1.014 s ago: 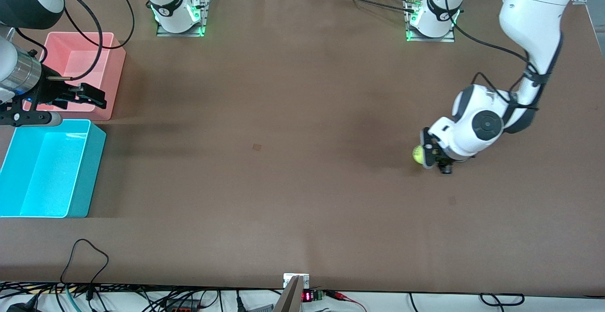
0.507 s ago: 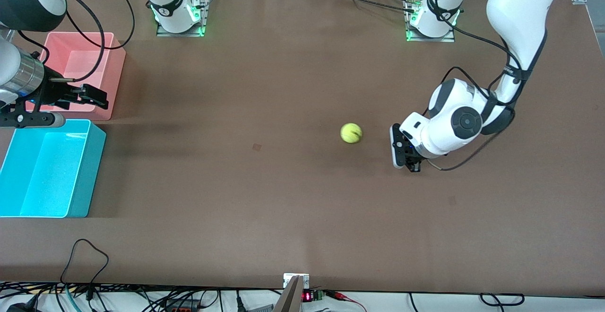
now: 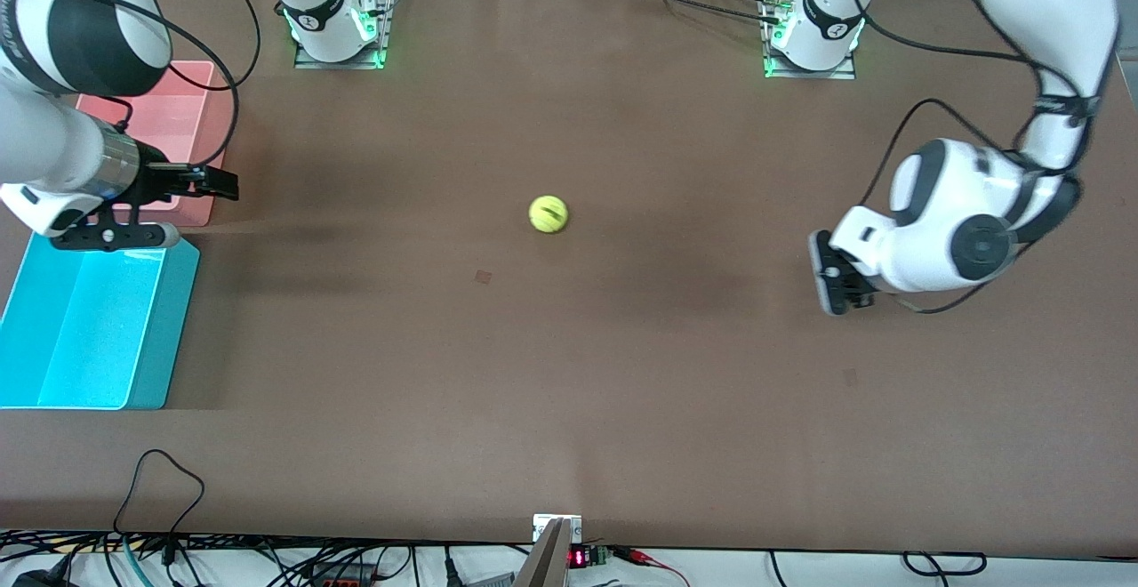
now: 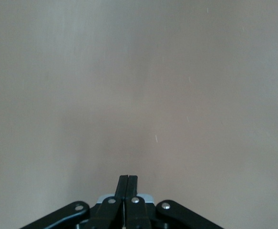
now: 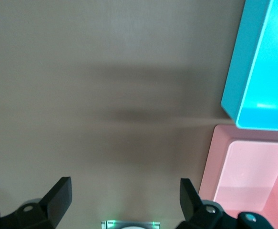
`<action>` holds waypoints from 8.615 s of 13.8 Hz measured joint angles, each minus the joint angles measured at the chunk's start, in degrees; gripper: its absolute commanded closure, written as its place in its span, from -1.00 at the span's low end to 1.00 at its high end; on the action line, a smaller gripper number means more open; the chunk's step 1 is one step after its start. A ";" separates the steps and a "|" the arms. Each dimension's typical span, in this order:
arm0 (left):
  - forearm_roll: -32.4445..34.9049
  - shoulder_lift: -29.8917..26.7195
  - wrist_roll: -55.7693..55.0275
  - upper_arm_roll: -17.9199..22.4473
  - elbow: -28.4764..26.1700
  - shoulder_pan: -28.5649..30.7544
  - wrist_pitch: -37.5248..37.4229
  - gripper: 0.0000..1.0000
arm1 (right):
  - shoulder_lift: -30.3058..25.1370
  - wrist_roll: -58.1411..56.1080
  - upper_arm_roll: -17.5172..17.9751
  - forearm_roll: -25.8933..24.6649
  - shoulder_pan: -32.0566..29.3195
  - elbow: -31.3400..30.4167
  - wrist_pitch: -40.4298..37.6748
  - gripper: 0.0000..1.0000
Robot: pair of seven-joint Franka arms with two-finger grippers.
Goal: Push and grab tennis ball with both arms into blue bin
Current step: 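Reach the right gripper toward the rolling ball while the left gripper withdraws, then close the right gripper around the tennis ball, then carry the ball with the right gripper over the cyan bin, then lower the ball into the cyan bin and open the right gripper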
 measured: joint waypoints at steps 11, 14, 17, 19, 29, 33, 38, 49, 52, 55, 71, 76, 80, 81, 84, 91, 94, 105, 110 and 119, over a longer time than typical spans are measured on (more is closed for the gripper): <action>5.58 -6.73 -27.44 -0.09 7.47 2.64 -28.79 -1.00 | -22.69 -1.09 -0.35 -0.01 -0.65 -49.86 30.97 -1.00; 7.34 -6.76 -30.11 -0.08 7.30 2.65 -29.21 -1.00 | -24.14 -1.30 -0.27 -0.01 -0.64 -60.87 42.81 -1.00; 7.80 -6.72 -30.51 -0.08 7.24 2.64 -29.21 -1.00 | -22.90 -1.33 -0.11 -0.02 -0.64 -64.42 47.37 -1.00; 7.81 -6.62 -30.60 -0.08 7.20 2.63 -29.21 -1.00 | -21.08 -1.33 -0.11 -0.01 -0.65 -65.01 49.94 -1.00; 7.85 -6.55 -31.38 -0.10 7.08 2.58 -29.21 -1.00 | -11.70 -9.77 -0.13 -0.02 -5.03 -65.13 58.31 -1.00; 7.85 -6.55 -31.43 -0.10 7.07 2.52 -29.21 -1.00 | -10.76 -9.85 -0.15 -0.02 -7.82 -65.13 57.22 -1.00; 7.85 -6.54 -31.47 -0.10 7.06 2.43 -29.21 -1.00 | -10.74 -10.32 -0.16 -0.02 -10.29 -65.13 55.02 -1.00; 7.85 -6.56 -31.59 -0.13 7.99 2.19 -29.08 -1.00 | -10.11 -10.45 0.32 -0.03 -9.49 -64.13 57.11 -1.00; 7.85 -6.55 -31.60 -0.13 8.01 2.18 -29.08 -1.00 | -8.57 -10.45 0.37 -0.03 -9.43 -64.13 57.94 -1.00; 7.85 -6.55 -31.60 -0.13 8.02 2.18 -29.08 -1.00 | -8.02 -10.45 0.37 -0.03 -9.43 -64.13 58.02 -0.82; 7.23 -6.74 -39.96 -0.80 18.50 2.12 -28.92 -1.00 | -9.46 -10.74 1.97 -0.05 -9.38 -51.27 48.05 0.83; 1.47 -7.83 -60.90 1.09 23.84 1.26 -26.09 -1.00 | -10.32 -10.76 1.50 -0.05 -9.53 -35.25 40.20 0.83; 0.68 -11.43 -71.31 11.15 21.56 -8.88 -22.04 -1.00 | -3.27 -16.38 -2.98 -0.05 -9.81 -16.62 27.26 0.83; 0.68 -13.18 -71.87 13.82 19.71 -11.61 -20.60 -1.00 | -0.84 -17.61 -4.06 -0.05 -9.88 -12.07 25.03 0.83; -1.73 -21.54 -71.99 19.47 10.57 -15.95 -14.21 -1.00 | 5.92 -21.22 -7.34 -0.06 -10.06 -3.20 22.91 0.83; -6.21 -29.86 -68.17 21.72 3.78 -17.05 -16.11 -1.00 | 21.79 -26.84 -10.00 -0.08 -16.70 5.72 27.92 0.80; -6.34 -29.70 -67.90 22.04 3.82 -17.33 -16.79 -1.00 | 25.66 -27.21 -10.02 -0.08 -17.95 5.94 29.76 0.80; -6.35 -29.61 -67.85 22.07 3.88 -17.44 -17.18 -1.00 | 32.44 -28.01 -10.02 -0.08 -21.59 5.75 30.65 -0.54; -6.35 -29.60 -67.85 22.08 3.88 -17.45 -17.23 -1.00 | 32.57 -28.03 -9.89 -0.08 -21.58 5.77 31.22 -1.00; -6.35 -29.58 -67.84 22.09 3.93 -17.56 -17.27 -1.00 | 21.13 -28.03 -6.27 -0.07 -21.25 7.55 26.79 -1.00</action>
